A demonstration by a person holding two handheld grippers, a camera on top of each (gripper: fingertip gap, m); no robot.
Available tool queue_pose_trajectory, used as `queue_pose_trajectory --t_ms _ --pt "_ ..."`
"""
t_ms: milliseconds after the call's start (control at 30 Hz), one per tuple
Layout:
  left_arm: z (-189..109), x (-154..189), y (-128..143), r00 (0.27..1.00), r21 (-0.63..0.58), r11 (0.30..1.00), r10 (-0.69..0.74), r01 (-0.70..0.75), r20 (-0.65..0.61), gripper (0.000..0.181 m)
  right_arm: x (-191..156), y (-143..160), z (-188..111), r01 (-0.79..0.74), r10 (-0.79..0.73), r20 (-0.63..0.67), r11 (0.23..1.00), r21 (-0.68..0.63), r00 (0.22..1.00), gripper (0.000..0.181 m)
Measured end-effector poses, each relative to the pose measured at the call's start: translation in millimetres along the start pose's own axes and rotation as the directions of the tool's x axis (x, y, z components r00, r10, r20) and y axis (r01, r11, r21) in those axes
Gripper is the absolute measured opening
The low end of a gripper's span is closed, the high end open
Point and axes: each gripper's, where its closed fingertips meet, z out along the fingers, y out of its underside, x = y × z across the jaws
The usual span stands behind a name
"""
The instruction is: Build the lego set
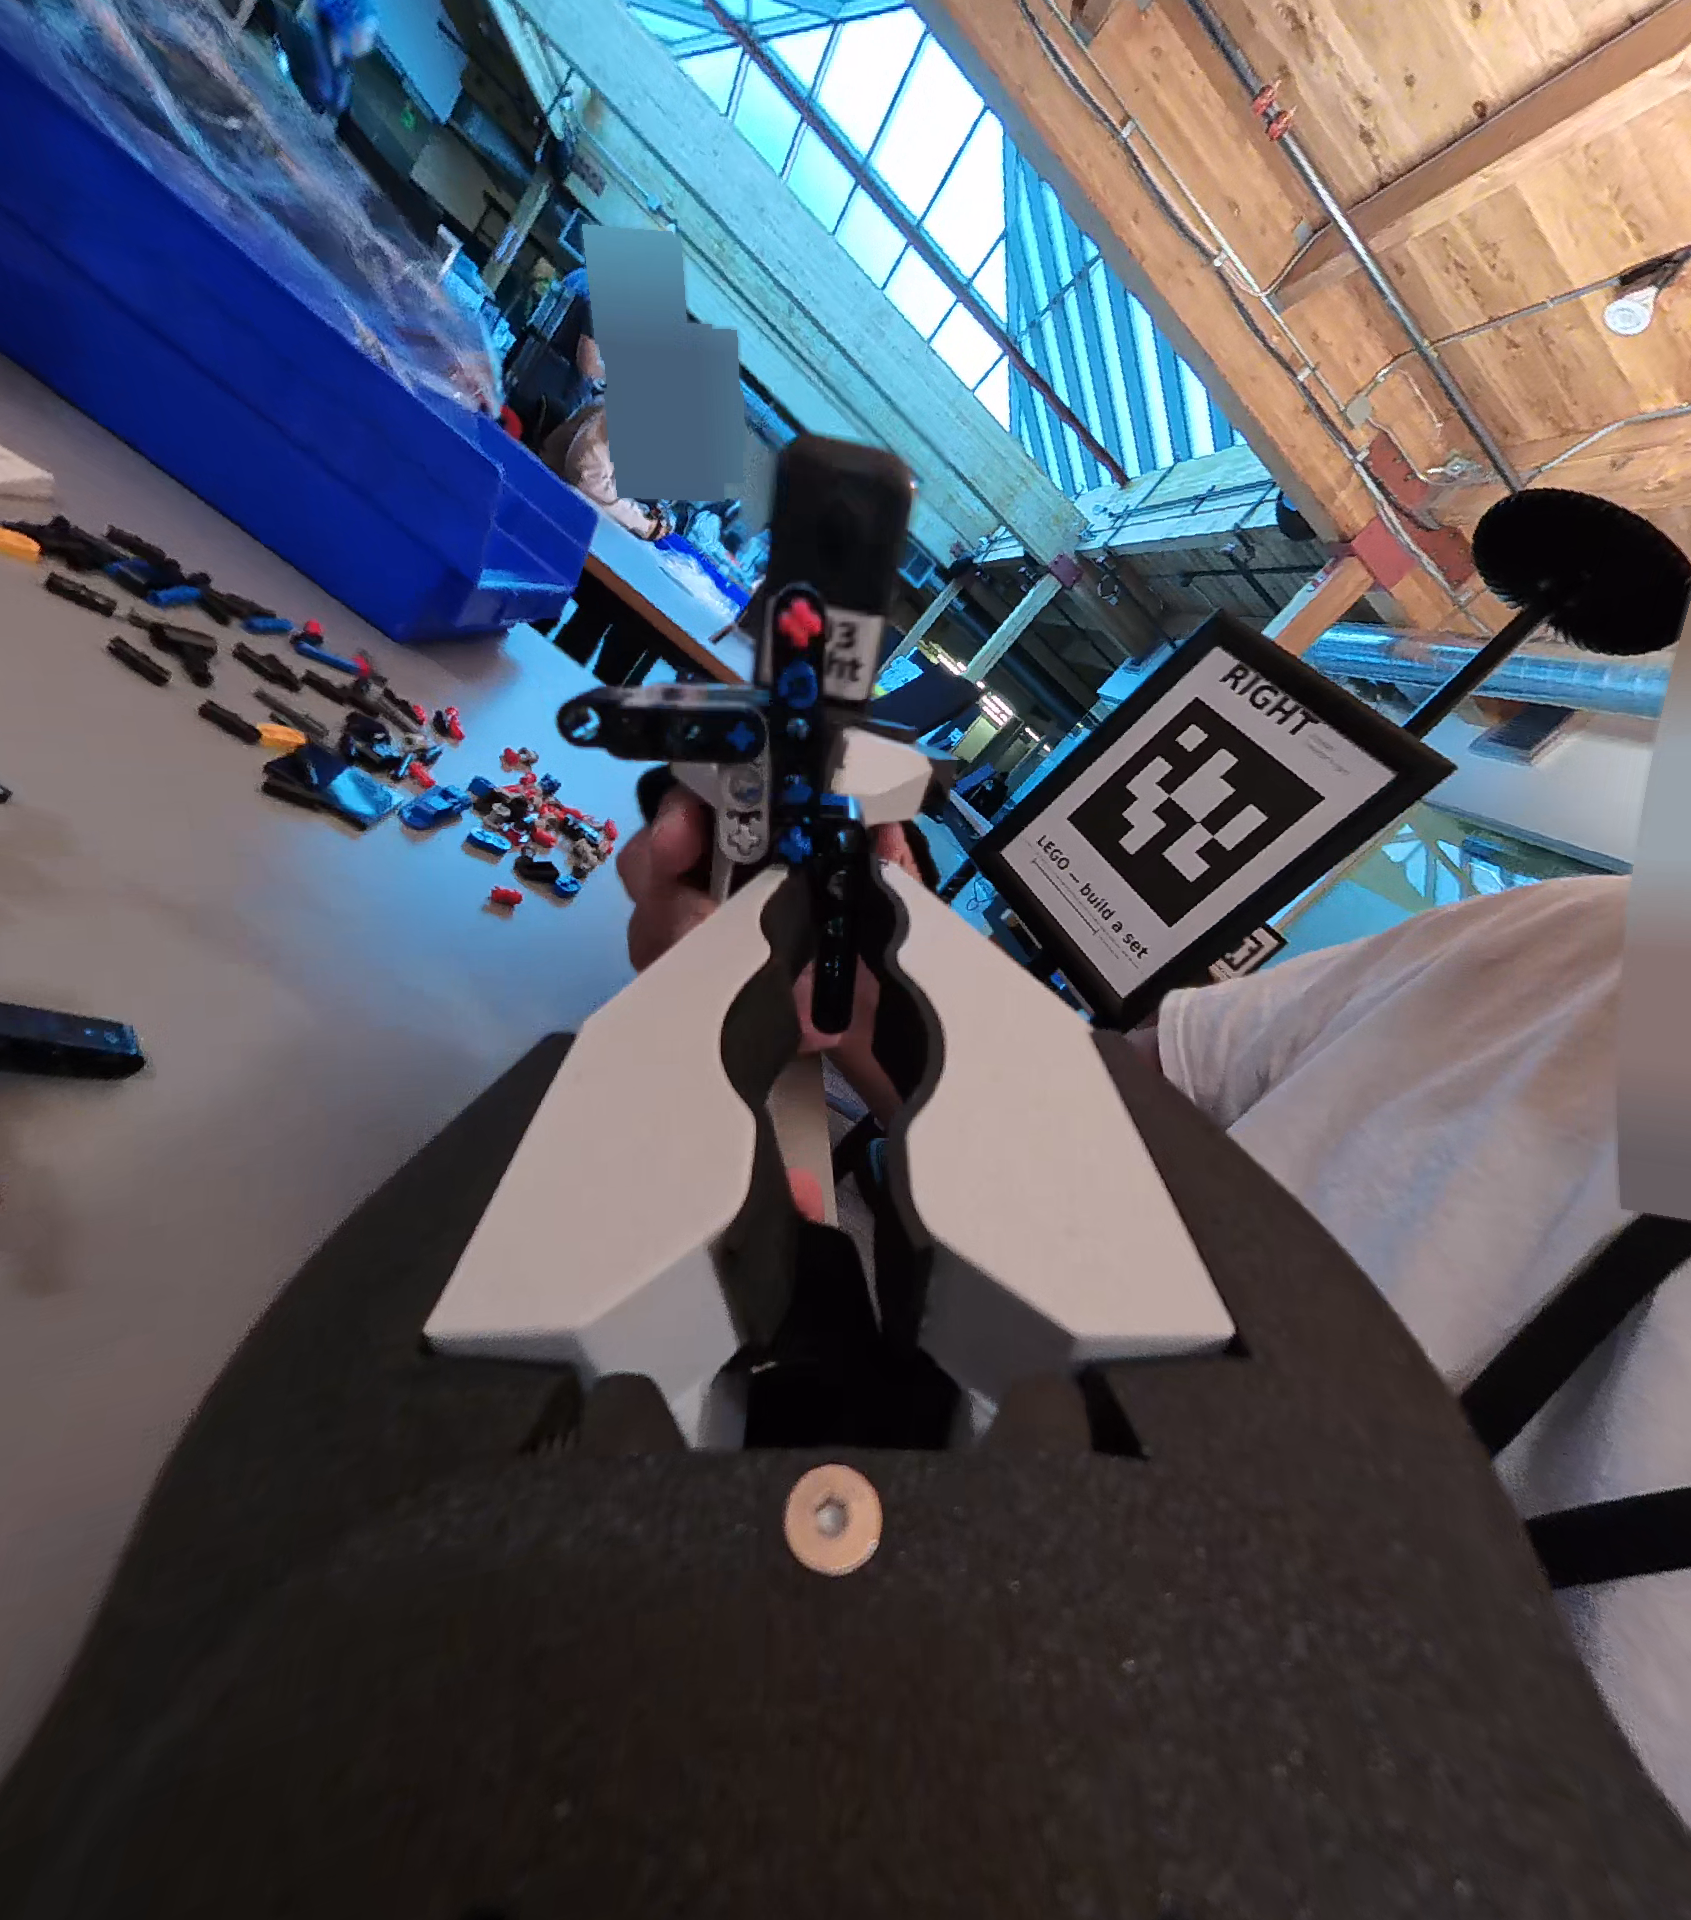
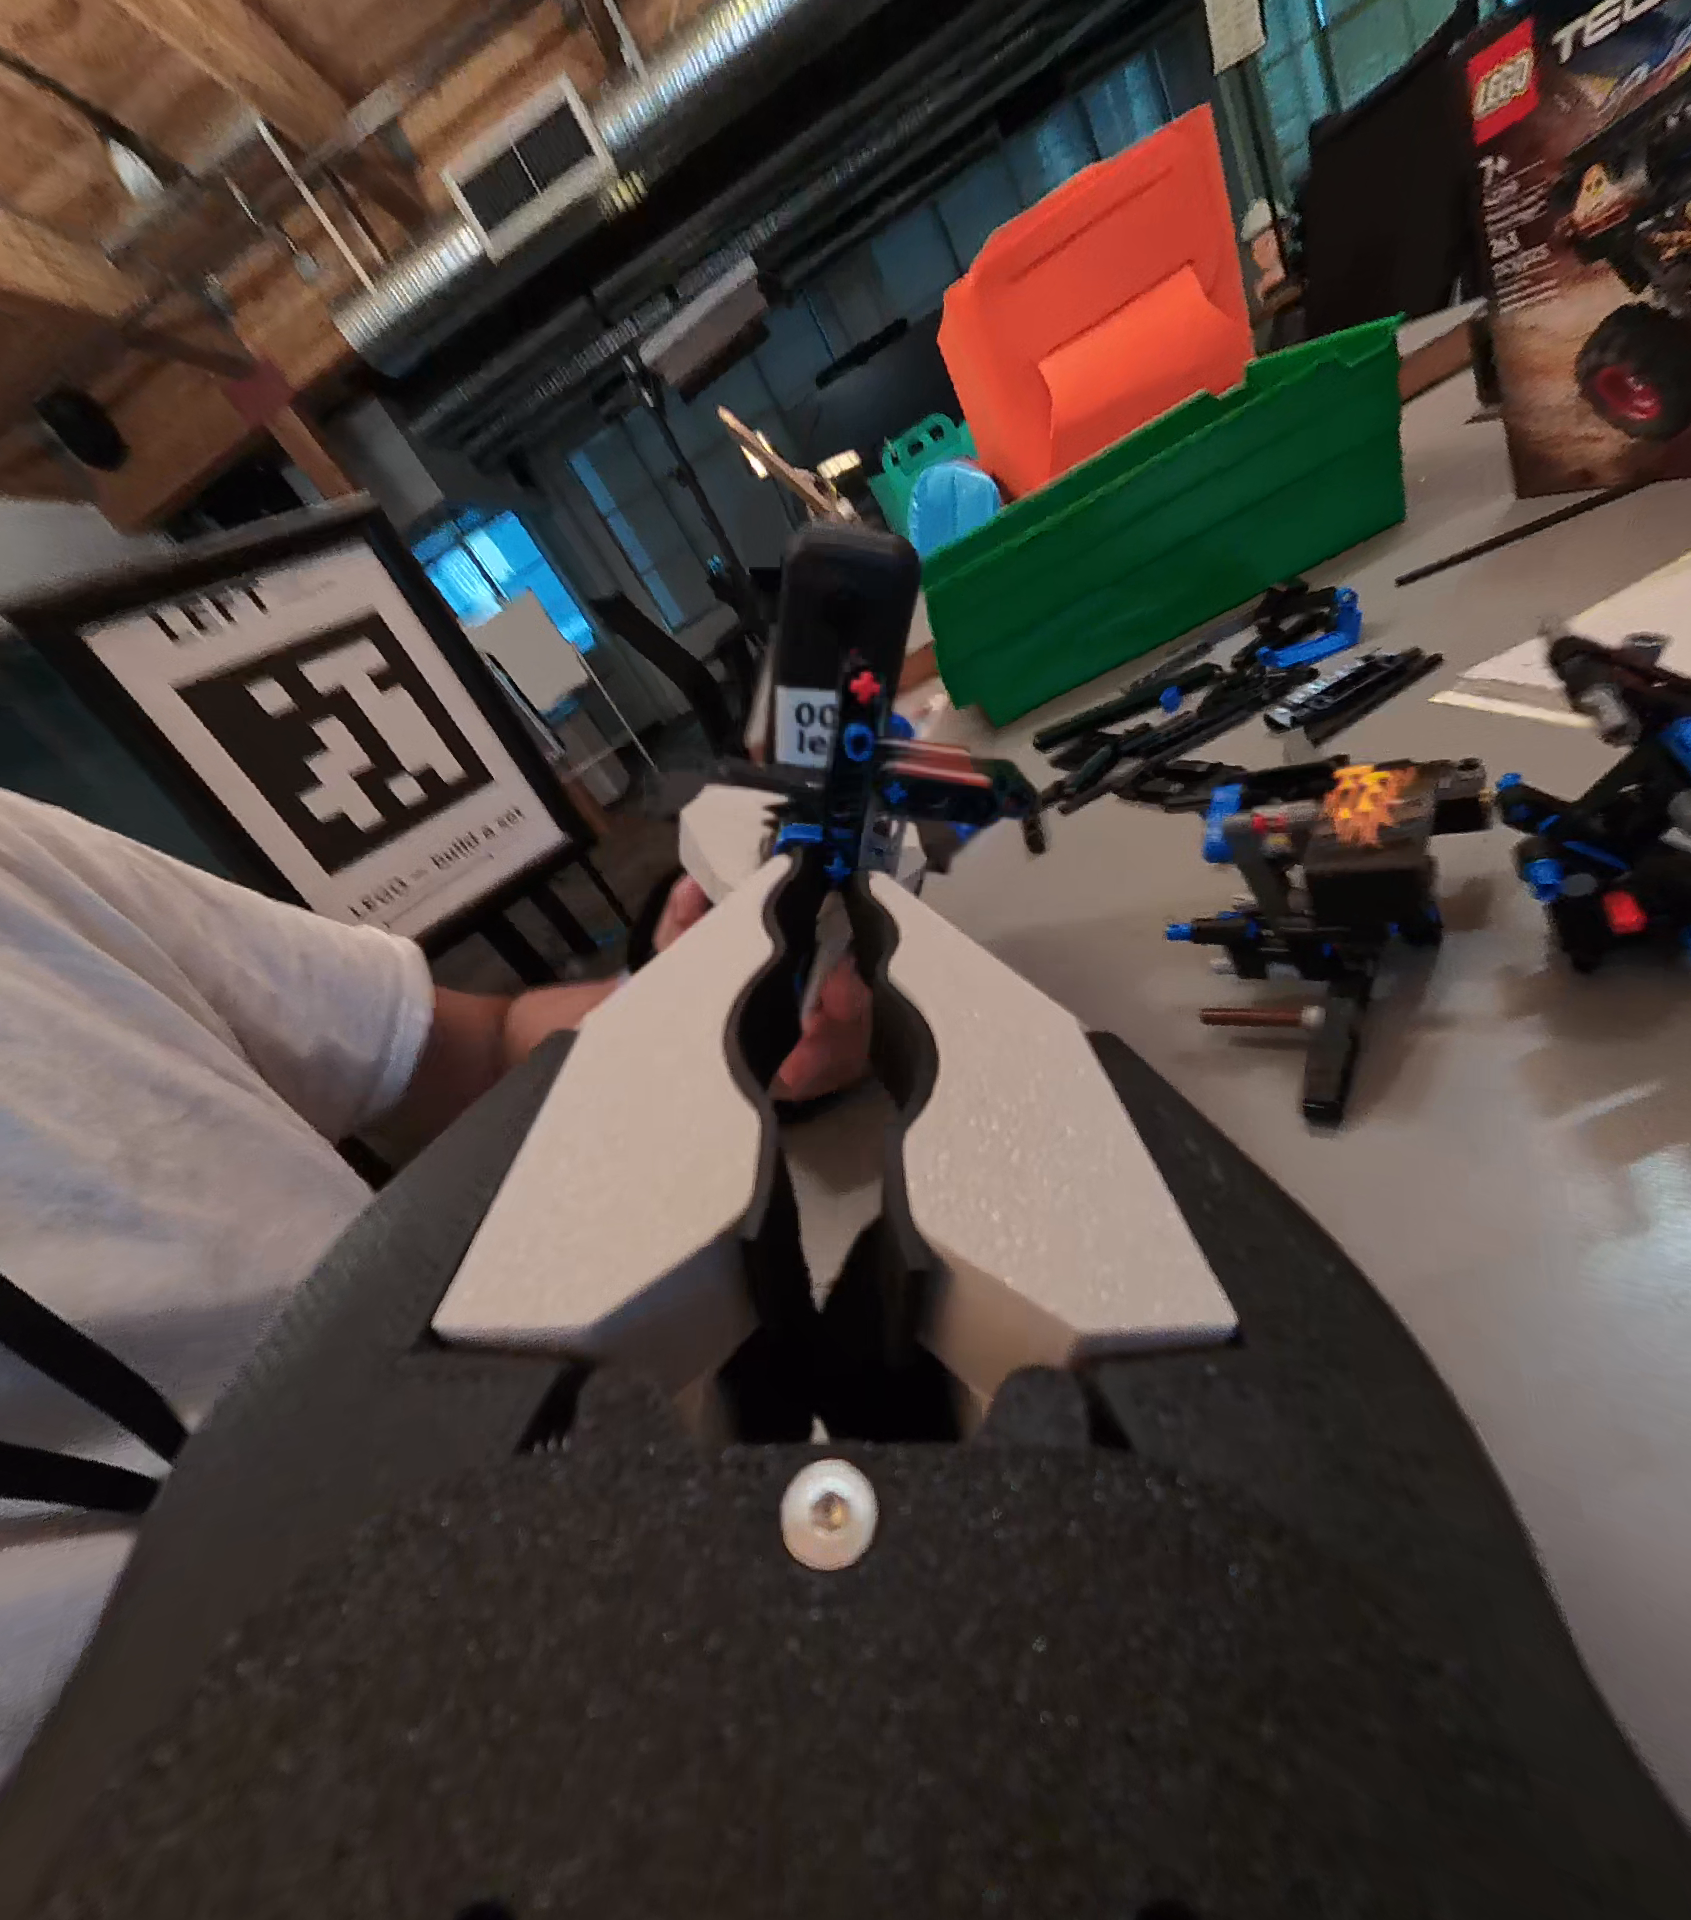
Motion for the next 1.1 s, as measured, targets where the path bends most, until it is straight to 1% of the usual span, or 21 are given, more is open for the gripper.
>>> queue_pose_trajectory --t_ms 33,67,100,167,200,233,267,333,367,433,567,633,700,800,833,867,900,933,967,1000,1100 --pt "1 -3 1 1.0 -0.01 1.0 -0.009 0.009 0.014 0.006 4 2 -2 0.074 -0.075 -0.045 0.997 -0.036 0.996 0.006" --pt "2 -4 3 1.0 -0.022 1.0 -0.012 0.013 0.021 0.005 7 3 -5 0.188 -0.196 -0.101 0.979 -0.08 0.975 0.007" --pt "2 -4 2 1.0 -0.019 1.0 -0.017 0.017 0.017 0.005 10 5 -8 0.304 -0.326 -0.157 0.941 -0.15 0.932 0.01" --pt "-1 -6 0 0.999 -0.006 0.999 -0.035 0.036 0.019 0.005 21 4 -17 0.453 -0.527 -0.259 0.841 -0.296 0.809 0.014" --pt "-1 -7 -1 0.999 -0.003 0.999 -0.044 0.044 0.022 0.005 22 1 -20 0.497 -0.589 -0.284 0.8 -0.337 0.757 0.016" --pt "-1 -7 -1 0.999 -0.006 0.999 -0.044 0.044 0.021 0.005 18 -2 -21 0.515 -0.609 -0.293 0.787 -0.341 0.737 0.015" --pt "-1 -6 1 0.999 -0.019 0.999 -0.036 0.037 0.019 0.006 11 -5 -20 0.499 -0.577 -0.279 0.811 -0.305 0.768 0.015" --pt "2 -1 6 1.0 -0.045 0.999 0.001 -0.001 0.006 0.006 -3 -13 -18 0.381 -0.413 -0.214 0.908 -0.177 0.885 0.019" --pt "2 4 8 1.0 -0.048 0.998 0.028 -0.028 -0.009 0.005 -6 -18 -19 0.317 -0.334 -0.177 0.941 -0.118 0.926 0.022" --pt "3 8 12 0.998 -0.067 0.996 0.065 -0.065 -0.015 0.006 -8 -23 -22 0.236 -0.24 -0.119 0.971 -0.048 0.963 0.025" --pt "6 15 18 0.995 -0.102 0.99 0.094 -0.097 -0.04 0.005 -16 -17 -16 0.232 -0.234 -0.058 0.972 -0.043 0.971 0.024" --pt "8 17 21 0.993 -0.119 0.987 0.105 -0.11 -0.047 0.005 -21 -15 -13 0.184 -0.184 -0.008 0.982 -0.036 0.983 0.018" --pt "9 17 22 0.992 -0.127 0.984 0.12 -0.124 -0.04 0.005 -21 -13 -12 0.153 -0.152 0.01 0.988 -0.036 0.988 0.007" --pt "9 12 25 0.979 -0.16 0.967 0.203 -0.196 0.027 0.006 -23 -12 -13 0.119 -0.117 0.048 0.992 -0.03 0.992 0.004" --pt "6 6 21 0.961 -0.173 0.953 0.264 -0.248 0.076 0.014 -20 -11 -13 0.125 -0.124 0.035 0.991 -0.038 0.992 0.005" --pt "0 1 11 0.936 -0.173 0.937 0.326 -0.302 0.131 0.028 -17 -12 -14 0.15 -0.15 0.009 0.988 -0.042 0.989 0.005" --pt "-5 0 -1 0.916 -0.156 0.926 0.368 -0.344 0.162 0.044 -17 -10 -14 0.17 -0.169 0.012 0.984 -0.058 0.986 0.005" --pt "-8 5 -12 0.907 -0.14 0.917 0.392 -0.373 0.154 0.048 -19 -7 -13 0.173 -0.171 0.023 0.982 -0.076 0.985 0.005" --pt "-8 11 -17 0.902 -0.146 0.907 0.413 -0.395 0.124 0.047 -19 -3 -11 0.18 -0.178 0.025 0.979 -0.096 0.984 0.005" --pt "-6 14 -19 0.893 -0.17 0.892 0.439 -0.419 0.101 0.04 -18 1 -10 0.188 -0.186 0.027 0.975 -0.116 0.982 0.005" --pt "5 15 -10 0.877 -0.293 0.839 0.481 -0.459 0.002 0.023 -20 4 -5 0.172 -0.167 0.049 0.978 -0.121 0.985 0.005"
